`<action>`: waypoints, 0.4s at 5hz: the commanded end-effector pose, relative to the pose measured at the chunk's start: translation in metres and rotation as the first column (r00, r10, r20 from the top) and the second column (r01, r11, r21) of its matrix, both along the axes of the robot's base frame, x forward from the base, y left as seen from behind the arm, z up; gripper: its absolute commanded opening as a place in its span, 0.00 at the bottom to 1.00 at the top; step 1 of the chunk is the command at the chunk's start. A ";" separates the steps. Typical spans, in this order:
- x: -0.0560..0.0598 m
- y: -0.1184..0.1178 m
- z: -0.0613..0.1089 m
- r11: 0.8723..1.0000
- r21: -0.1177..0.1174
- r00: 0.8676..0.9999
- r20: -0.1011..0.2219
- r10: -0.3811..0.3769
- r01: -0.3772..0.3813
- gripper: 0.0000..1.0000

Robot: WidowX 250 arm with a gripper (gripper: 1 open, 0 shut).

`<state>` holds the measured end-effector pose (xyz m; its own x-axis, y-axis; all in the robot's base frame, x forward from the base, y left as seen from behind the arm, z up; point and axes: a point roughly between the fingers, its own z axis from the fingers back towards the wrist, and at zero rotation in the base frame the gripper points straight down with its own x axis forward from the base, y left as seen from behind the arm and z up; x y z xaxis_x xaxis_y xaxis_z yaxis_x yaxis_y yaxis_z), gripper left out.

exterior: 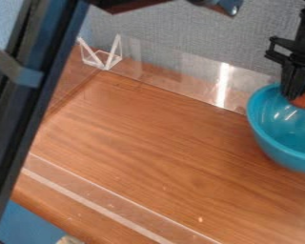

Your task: Put the mushroom in the blue bowl

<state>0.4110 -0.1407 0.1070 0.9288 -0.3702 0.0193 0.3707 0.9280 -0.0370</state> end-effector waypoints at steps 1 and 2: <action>-0.001 0.001 0.056 0.999 -0.041 0.992 0.125 0.004 0.001 0.00; -0.002 0.001 0.061 0.999 -0.044 0.991 0.133 0.001 0.005 0.00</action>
